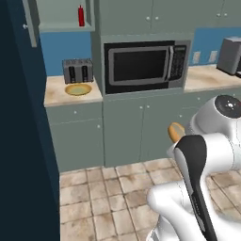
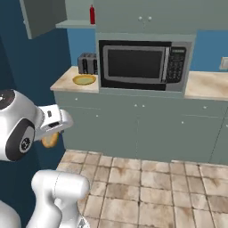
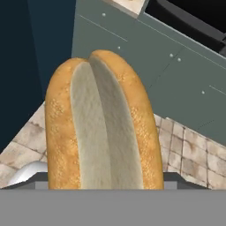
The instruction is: Move the hot dog bun to the plate on the dining table and place the condiment next to that plate. Then navigate to the fridge and take the sausage and place it on the plate as well.
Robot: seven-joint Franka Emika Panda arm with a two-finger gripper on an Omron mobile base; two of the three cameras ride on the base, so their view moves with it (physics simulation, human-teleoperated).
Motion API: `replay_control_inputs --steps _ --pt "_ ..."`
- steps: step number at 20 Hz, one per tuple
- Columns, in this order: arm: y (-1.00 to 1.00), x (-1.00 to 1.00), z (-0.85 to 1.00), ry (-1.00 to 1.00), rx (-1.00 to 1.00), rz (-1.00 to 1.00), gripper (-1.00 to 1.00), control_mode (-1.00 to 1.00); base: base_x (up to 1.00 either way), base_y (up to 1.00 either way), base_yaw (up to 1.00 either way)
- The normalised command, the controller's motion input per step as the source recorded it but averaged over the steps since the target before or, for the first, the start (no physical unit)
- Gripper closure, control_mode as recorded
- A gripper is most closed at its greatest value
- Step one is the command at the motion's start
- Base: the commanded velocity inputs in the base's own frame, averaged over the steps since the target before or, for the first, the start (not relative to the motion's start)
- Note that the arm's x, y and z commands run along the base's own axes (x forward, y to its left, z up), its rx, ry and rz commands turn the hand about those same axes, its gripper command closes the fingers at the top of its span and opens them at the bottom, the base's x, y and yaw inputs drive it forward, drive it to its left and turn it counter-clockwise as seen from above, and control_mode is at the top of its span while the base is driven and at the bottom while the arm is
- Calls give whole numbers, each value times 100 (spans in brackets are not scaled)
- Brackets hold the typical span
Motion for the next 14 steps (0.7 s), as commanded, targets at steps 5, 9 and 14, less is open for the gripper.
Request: replay_control_inputs --steps 5,9,14 --pt "0 0 0 0 0 0 100 100 -100 -57 -4" --pt "0 0 0 0 0 0 100 100 -100 -51 -6" --pt "0 0 0 0 0 0 100 100 -100 -44 -9"
